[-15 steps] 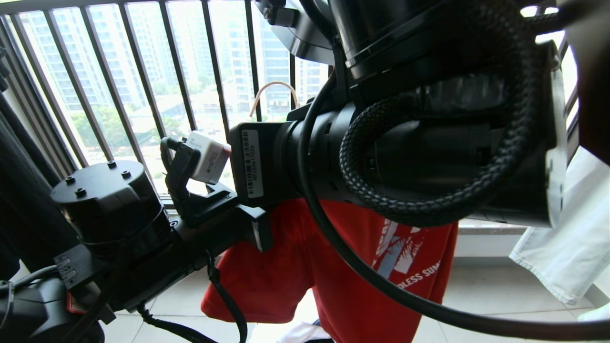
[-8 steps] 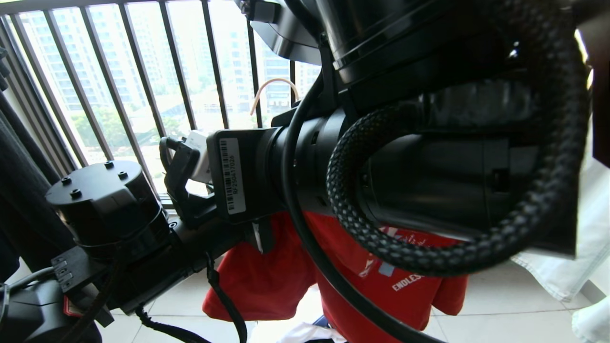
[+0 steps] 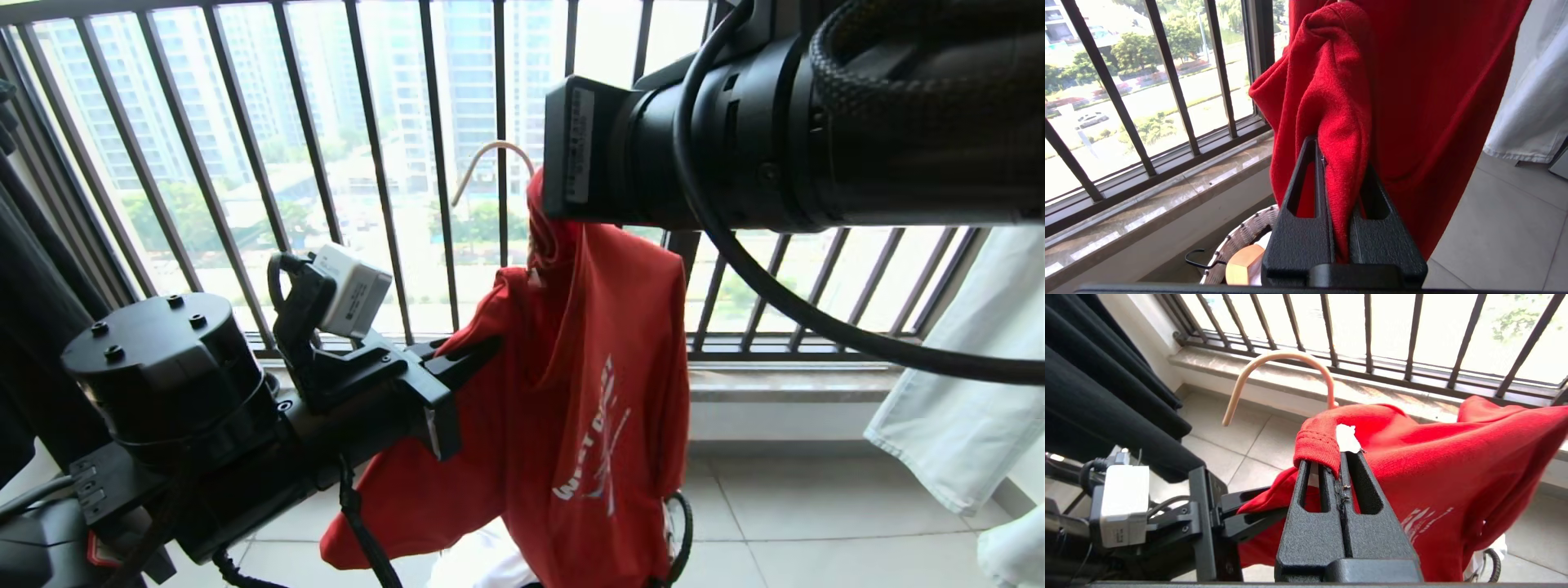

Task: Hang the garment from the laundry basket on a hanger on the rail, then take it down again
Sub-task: Hang the clothes on the clothes rack

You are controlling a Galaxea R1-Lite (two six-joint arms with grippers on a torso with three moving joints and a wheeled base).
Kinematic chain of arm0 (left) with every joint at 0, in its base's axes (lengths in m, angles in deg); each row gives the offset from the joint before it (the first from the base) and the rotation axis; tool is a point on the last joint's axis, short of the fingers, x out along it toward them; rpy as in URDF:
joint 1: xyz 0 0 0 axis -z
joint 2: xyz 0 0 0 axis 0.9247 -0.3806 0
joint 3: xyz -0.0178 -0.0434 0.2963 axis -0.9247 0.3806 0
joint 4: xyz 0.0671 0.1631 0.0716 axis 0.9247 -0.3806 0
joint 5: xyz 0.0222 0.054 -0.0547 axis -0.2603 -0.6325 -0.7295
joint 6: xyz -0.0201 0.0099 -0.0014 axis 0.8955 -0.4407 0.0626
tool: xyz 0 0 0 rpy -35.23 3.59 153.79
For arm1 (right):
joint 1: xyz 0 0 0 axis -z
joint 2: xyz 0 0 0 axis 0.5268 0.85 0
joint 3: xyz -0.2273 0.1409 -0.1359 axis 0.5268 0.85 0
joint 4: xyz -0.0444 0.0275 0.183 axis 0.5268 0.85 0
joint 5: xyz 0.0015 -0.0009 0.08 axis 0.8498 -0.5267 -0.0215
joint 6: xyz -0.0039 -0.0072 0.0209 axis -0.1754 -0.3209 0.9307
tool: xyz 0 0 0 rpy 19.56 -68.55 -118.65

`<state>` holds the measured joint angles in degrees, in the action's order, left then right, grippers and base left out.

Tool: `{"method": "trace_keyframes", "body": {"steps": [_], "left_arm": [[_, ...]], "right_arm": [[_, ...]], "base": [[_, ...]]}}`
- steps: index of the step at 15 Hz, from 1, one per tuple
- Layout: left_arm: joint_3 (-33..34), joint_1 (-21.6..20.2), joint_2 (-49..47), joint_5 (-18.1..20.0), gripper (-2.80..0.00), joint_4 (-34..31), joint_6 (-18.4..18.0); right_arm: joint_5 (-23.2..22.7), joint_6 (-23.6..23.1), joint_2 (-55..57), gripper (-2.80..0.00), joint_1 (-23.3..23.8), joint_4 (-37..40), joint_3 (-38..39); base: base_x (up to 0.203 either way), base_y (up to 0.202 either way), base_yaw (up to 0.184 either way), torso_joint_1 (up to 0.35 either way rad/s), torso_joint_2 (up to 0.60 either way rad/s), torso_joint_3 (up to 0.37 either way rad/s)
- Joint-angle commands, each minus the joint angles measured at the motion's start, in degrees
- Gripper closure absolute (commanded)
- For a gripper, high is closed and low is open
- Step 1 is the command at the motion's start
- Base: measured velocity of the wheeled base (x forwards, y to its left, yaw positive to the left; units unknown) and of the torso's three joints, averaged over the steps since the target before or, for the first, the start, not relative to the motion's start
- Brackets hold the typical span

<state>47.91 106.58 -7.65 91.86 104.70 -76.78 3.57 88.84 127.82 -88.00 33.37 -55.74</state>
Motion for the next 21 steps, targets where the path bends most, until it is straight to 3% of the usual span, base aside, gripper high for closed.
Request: {"method": "trace_keyframes", "body": {"steps": [1, 9, 12, 21], "left_arm": [[0.1, 0.0, 0.7, 0.0, 0.00, 0.4, 0.0], [1.1, 0.7, 4.0, 1.7, 0.00, 0.1, 0.0], [2.4, 1.2, 3.9, 1.8, 0.00, 0.1, -3.2], [2.4, 1.6, 8.3, 1.7, 0.00, -4.7, -4.9]], "right_arm": [[1.1, 0.0, -1.2, 0.00, 3.5, 0.0, -0.1], [1.2, 0.3, 0.4, 0.00, 11.9, -0.5, 2.6], [1.2, 0.4, 0.3, 0.00, 14.6, -1.1, 3.1], [1.1, -0.4, -1.6, 0.00, 21.2, -1.4, 4.6]], "base": [[0.000, 0.000, 0.000, 0.000, 0.00, 0.000], [0.000, 0.000, 0.000, 0.000, 0.00, 0.000], [0.000, 0.000, 0.000, 0.000, 0.00, 0.000], [0.000, 0.000, 0.000, 0.000, 0.00, 0.000]]}}
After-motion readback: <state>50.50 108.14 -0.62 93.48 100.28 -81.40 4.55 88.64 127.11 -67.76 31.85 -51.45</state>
